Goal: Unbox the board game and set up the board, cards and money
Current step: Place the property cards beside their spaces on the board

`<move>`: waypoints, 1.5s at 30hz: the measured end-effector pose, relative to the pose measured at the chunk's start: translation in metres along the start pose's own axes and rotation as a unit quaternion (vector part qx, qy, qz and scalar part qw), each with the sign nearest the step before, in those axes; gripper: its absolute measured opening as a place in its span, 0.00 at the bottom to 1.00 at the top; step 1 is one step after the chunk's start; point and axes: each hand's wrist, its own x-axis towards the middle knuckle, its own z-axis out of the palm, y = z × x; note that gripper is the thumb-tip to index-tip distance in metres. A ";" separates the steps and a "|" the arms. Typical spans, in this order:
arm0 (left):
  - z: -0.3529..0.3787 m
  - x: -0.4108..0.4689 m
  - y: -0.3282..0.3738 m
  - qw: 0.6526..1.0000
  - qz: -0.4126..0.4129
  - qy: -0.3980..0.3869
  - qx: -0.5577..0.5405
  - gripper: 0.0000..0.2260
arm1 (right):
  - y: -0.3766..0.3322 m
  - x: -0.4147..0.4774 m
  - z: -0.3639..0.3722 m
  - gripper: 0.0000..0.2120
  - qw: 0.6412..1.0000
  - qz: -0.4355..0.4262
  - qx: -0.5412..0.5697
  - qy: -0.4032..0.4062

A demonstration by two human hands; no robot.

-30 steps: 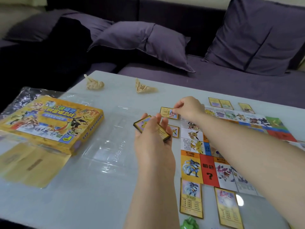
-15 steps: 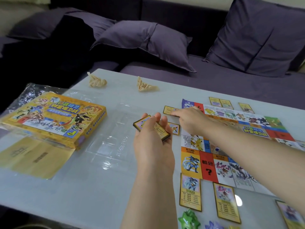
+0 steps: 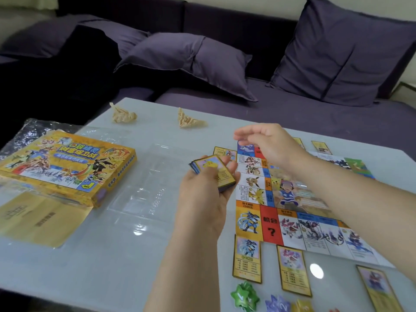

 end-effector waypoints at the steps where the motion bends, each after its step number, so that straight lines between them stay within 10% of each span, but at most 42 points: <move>1: -0.001 -0.002 -0.001 0.999 -0.007 -0.025 0.030 0.09 | -0.004 -0.006 -0.004 0.14 0.999 0.017 0.037 -0.018; 9: -0.001 -0.016 -0.004 0.979 0.012 -0.087 0.186 0.08 | -0.014 -0.054 -0.023 0.12 0.972 0.106 0.159 -0.134; 17: 0.007 -0.027 -0.012 0.951 0.025 -0.094 0.292 0.07 | -0.017 -0.082 -0.035 0.05 0.987 0.089 0.110 -0.073; 40: 0.018 -0.036 -0.005 0.986 0.096 -0.015 0.138 0.08 | -0.005 -0.094 -0.096 0.06 0.963 0.100 0.138 0.210; 45: 0.040 -0.037 -0.036 0.977 0.081 -0.034 0.194 0.05 | 0.008 -0.111 -0.110 0.11 0.979 0.113 0.134 0.100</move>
